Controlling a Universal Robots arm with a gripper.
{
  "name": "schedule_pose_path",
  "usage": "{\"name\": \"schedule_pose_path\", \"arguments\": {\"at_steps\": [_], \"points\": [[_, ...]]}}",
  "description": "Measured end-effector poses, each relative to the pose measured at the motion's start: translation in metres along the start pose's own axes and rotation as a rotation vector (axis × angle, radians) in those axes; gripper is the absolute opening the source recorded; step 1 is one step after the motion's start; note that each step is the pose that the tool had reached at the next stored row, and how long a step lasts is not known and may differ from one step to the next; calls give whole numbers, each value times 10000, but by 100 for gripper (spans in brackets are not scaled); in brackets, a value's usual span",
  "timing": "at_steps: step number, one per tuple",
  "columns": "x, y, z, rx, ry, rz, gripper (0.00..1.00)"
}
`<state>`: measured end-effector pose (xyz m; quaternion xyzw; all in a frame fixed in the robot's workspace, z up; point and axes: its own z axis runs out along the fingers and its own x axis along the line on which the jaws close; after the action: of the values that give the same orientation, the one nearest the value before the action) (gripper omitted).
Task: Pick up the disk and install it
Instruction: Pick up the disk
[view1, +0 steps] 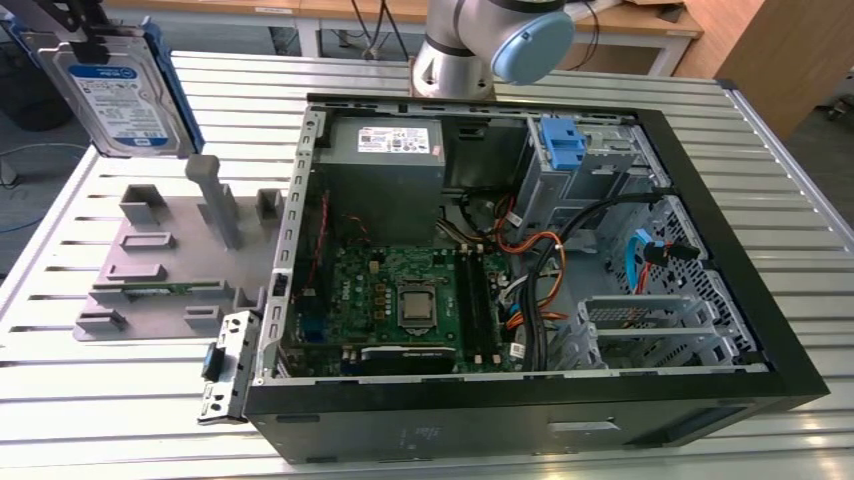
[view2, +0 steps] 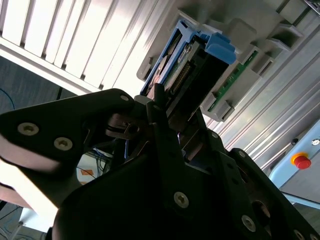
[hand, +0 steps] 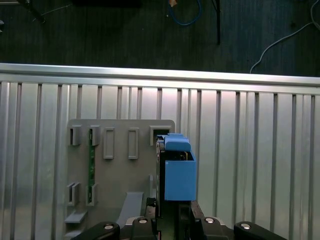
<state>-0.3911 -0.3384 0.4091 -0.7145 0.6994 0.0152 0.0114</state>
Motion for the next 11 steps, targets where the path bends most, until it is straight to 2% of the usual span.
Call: {"name": "schedule_pose_path", "arguments": {"at_steps": [11], "points": [[-2,0,-55,1,-1,0,35]]}}
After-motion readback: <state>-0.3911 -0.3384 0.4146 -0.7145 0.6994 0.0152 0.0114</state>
